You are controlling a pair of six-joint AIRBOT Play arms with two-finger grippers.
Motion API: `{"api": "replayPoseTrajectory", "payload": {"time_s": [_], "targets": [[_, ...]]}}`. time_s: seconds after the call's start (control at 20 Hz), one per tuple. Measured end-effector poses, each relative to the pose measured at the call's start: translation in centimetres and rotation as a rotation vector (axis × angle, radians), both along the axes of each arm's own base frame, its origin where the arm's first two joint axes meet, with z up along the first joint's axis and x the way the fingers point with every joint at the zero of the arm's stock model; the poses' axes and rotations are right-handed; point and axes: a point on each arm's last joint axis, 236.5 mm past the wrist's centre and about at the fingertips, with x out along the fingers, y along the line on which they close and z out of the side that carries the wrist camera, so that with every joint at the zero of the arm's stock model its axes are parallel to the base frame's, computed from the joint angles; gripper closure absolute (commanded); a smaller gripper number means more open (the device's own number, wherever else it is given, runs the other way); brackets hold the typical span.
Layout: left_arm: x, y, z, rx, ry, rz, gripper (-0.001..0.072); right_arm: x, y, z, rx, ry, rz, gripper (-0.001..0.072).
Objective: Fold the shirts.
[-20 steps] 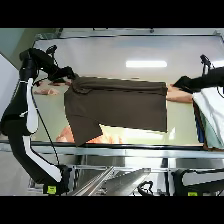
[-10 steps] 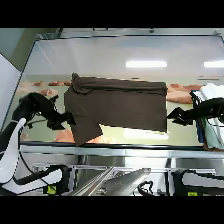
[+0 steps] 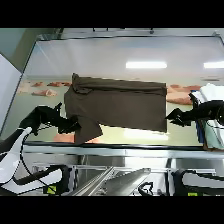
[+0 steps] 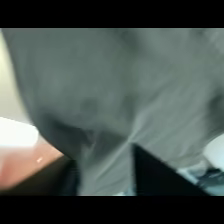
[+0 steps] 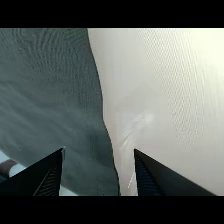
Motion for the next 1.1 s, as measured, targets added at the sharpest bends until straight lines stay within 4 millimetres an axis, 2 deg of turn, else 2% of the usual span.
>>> {"api": "replayPoseTrajectory", "payload": {"time_s": [0.1,0.25,0.3,0.4,0.5,0.55,0.6,0.7,0.8,1.0,1.1], "targets": [[0.8,0.1,-0.2,0.003,-0.019,0.007,0.0596,0.0,0.2,-0.3,-0.004,0.004,0.007,0.0278],[2.9,0.9,0.9,0.036,-0.096,-0.007,0.0596,-0.4,1.9,-0.9,0.023,0.031,0.043,0.0277],[3.4,0.9,1.8,0.034,-0.117,-0.012,0.0595,-0.7,2.7,-1.1,0.036,0.044,0.062,0.0280],[4.0,0.5,3.7,0.018,-0.148,-0.027,0.0596,-1.3,4.1,-1.4,0.045,0.064,0.106,0.0527],[4.2,0.4,5.5,0.016,-0.184,-0.038,0.0596,-1.7,4.9,-1.6,0.048,0.072,0.144,0.0524],[3.9,0.1,6.2,0.007,-0.187,-0.047,0.0598,-1.9,5.1,-1.5,0.050,0.076,0.154,0.0578],[3.5,0.0,6.9,0.004,-0.195,-0.056,0.0691,-2.1,5.1,-1.4,0.053,0.079,0.167,0.0634],[1.9,-0.2,7.9,0.001,-0.187,-0.085,0.0691,-2.7,4.8,-1.0,0.049,0.088,0.183,0.0685],[-0.3,-0.3,8.8,0.008,-0.165,-0.114,0.0691,-3.3,3.7,-0.7,0.016,0.104,0.183,0.0685],[-5.9,0.4,9.3,0.060,-0.085,-0.154,0.0691,-4.7,-0.2,-0.4,-0.139,0.161,0.161,0.0686],[-7.6,0.8,9.2,0.091,-0.085,-0.156,0.0691,-4.9,-1.2,0.0,-0.177,0.166,0.141,0.0685]]}}
